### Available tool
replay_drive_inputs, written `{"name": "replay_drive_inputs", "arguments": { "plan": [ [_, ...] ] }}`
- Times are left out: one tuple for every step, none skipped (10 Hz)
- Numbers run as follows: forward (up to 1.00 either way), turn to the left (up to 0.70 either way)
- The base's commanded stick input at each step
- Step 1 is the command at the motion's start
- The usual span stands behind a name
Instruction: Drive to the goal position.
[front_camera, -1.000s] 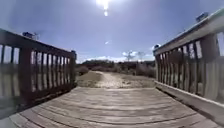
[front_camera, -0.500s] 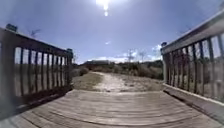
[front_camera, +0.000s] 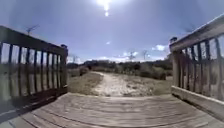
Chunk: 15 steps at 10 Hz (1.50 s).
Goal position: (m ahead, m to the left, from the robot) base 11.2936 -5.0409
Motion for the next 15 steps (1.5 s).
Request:
{"name": "replay_drive_inputs", "arguments": {
  "plan": [
    [0.50, 0.00],
    [0.50, 0.00],
    [0.50, 0.00],
    [0.50, 0.00],
    [0.50, 0.00],
    [0.50, 0.00],
    [0.50, 0.00],
    [0.50, 0.00],
    [0.50, 0.00],
    [0.50, 0.00],
    [0.50, 0.00],
    [0.50, 0.00],
    [0.50, 0.00],
    [0.50, 0.00],
    [0.50, 0.00]
  ]
}}
